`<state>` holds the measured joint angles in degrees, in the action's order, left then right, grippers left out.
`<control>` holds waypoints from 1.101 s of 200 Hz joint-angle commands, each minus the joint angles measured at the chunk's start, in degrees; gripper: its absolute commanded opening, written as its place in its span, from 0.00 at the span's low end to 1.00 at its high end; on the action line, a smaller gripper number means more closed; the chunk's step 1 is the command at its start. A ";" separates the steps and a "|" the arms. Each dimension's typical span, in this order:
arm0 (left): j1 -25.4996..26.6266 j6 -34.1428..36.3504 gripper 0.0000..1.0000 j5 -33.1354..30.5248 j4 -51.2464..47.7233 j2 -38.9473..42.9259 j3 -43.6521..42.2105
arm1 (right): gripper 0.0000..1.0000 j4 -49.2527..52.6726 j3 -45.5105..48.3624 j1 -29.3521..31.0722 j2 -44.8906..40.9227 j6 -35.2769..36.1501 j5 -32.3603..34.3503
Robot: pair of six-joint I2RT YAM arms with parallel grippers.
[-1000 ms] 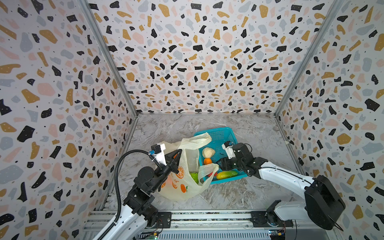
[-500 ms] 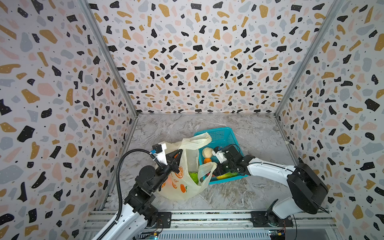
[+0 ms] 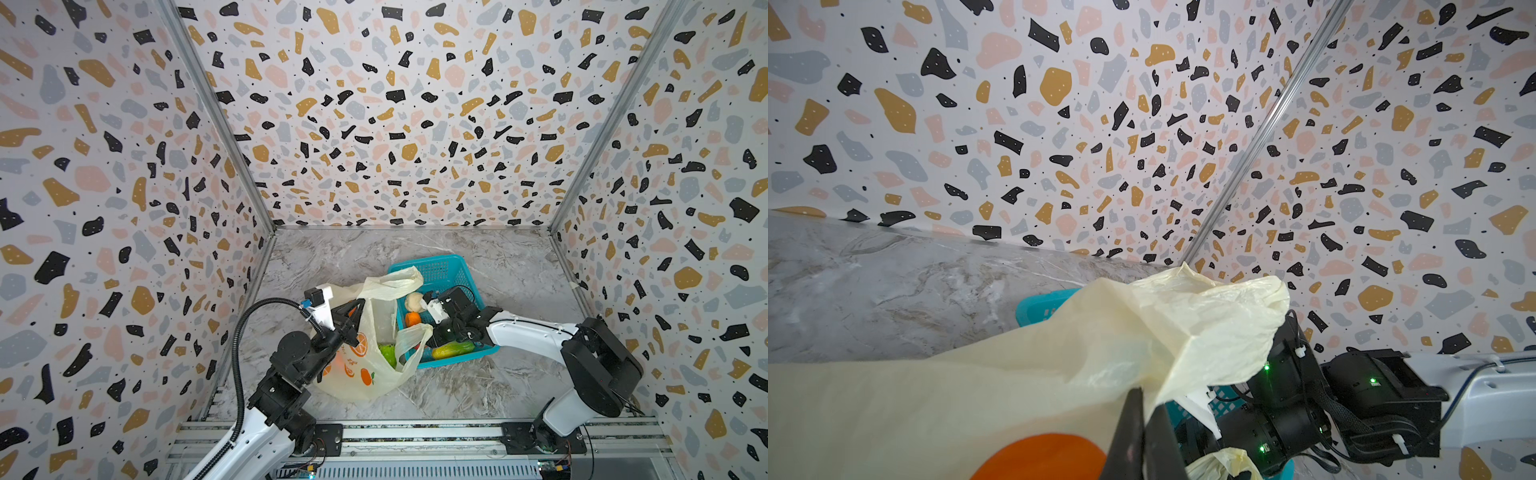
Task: Place the fruits into the plastic bag
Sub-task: 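Carry the red apple into the bag and release it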
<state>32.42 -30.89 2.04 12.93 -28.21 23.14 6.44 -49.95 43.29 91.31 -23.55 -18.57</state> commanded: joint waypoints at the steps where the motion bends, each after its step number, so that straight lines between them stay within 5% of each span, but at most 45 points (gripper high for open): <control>1: -0.17 -0.09 0.00 -0.10 2.45 0.73 -0.34 | 0.30 0.26 1.18 -0.62 -3.24 -1.44 3.08; 70: -0.17 -0.37 0.00 -0.11 2.98 0.71 -0.72 | 0.28 0.99 0.80 -6.13 -17.55 0.36 5.05; 125: -0.17 -0.63 0.00 0.06 3.41 0.68 -0.95 | 0.28 -3.88 -0.29 -1.84 -22.18 3.26 -4.05; 220: -0.17 -1.10 0.00 0.42 3.61 0.65 -1.06 | 0.29 -9.32 -11.37 11.12 -2.36 5.14 -7.21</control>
<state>32.42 -31.38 2.09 13.26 -27.94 22.85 -1.50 -56.77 52.42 84.58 -19.77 -24.01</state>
